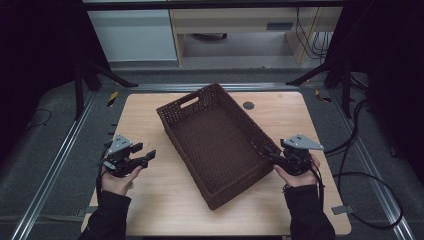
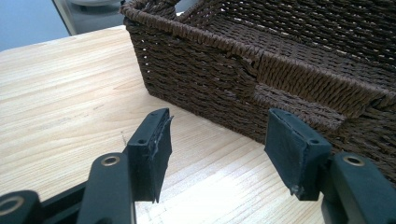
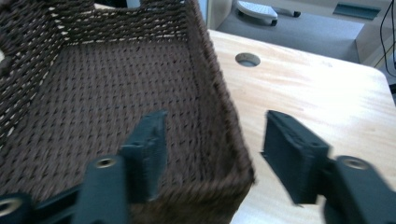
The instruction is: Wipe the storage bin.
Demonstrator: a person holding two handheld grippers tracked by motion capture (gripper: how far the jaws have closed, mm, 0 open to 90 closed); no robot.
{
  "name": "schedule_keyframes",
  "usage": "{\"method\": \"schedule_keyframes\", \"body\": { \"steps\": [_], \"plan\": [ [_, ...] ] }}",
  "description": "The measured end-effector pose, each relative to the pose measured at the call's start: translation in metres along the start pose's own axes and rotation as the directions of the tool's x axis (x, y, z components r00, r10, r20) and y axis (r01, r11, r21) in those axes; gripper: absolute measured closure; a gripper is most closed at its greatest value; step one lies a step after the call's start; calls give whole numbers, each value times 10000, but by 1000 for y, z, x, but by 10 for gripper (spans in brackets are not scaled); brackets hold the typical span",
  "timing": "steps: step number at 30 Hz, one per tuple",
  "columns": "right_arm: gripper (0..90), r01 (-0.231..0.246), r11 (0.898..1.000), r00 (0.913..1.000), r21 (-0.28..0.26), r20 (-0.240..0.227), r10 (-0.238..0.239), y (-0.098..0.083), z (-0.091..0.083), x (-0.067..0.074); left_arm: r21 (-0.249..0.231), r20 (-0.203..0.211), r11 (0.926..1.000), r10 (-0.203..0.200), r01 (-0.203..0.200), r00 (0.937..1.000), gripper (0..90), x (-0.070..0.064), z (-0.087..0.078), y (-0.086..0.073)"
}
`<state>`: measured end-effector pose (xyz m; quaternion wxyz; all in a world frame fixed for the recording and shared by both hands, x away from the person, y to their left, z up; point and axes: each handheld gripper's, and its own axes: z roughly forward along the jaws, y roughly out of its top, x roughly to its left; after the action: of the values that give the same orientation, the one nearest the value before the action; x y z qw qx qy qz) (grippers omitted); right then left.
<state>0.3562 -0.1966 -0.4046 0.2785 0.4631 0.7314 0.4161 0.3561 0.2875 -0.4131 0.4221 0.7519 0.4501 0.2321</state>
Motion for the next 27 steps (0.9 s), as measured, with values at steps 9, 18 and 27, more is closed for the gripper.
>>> {"method": "schedule_keyframes", "body": {
  "steps": [9,18,27],
  "plan": [
    [337,-426,9987,9990,276,-87,428,-13,-13,16,-47,-25,10000,23,-23,10000,395,-1,-2,0],
    [365,-800,9965,9968,235,20,800,-14,-2,11,-35,-27,10000,-6,6,10000,393,1,-1,0],
    [350,-653,9977,9967,187,495,644,-9,11,-1,23,-88,10000,52,-52,9999,385,2,1,0]
  ]
}}
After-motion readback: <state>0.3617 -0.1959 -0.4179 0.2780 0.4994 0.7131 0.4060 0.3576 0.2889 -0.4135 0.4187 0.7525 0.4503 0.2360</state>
